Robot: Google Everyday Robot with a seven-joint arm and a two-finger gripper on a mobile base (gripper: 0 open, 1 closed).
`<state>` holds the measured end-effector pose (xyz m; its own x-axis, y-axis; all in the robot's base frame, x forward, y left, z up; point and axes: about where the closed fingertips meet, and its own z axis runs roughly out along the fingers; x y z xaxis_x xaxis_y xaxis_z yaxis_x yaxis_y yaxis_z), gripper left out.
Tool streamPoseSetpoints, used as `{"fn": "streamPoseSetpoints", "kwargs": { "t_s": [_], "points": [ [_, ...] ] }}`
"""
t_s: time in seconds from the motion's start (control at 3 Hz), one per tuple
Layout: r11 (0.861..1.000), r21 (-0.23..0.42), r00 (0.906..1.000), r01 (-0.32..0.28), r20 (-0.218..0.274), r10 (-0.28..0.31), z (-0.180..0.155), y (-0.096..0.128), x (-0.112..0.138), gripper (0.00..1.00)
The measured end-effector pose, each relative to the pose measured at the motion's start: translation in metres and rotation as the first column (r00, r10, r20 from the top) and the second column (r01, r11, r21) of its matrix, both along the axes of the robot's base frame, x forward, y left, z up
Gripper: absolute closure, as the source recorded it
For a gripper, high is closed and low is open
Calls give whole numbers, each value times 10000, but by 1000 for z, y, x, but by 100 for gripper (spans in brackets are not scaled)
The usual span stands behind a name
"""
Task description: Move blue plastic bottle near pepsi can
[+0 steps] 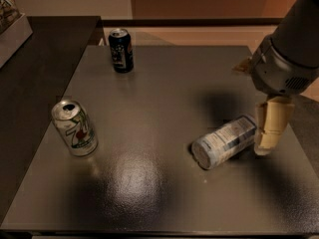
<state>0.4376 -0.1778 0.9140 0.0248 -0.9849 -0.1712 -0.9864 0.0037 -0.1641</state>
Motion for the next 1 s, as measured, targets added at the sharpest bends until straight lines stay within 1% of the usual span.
{"fn": "streamPoseSetpoints", "kwargs": {
  "t_s": [0.33, 0.67, 1.0],
  "points": [
    [9970, -303, 9966, -714, -433, 701, -26, 5, -1, 0],
    [9906, -392, 9890, -1310, -740, 1279, -45, 5, -6, 0],
    [9816, -472, 9795, -1849, -894, 1802, -59, 5, -12, 0]
  ]
}}
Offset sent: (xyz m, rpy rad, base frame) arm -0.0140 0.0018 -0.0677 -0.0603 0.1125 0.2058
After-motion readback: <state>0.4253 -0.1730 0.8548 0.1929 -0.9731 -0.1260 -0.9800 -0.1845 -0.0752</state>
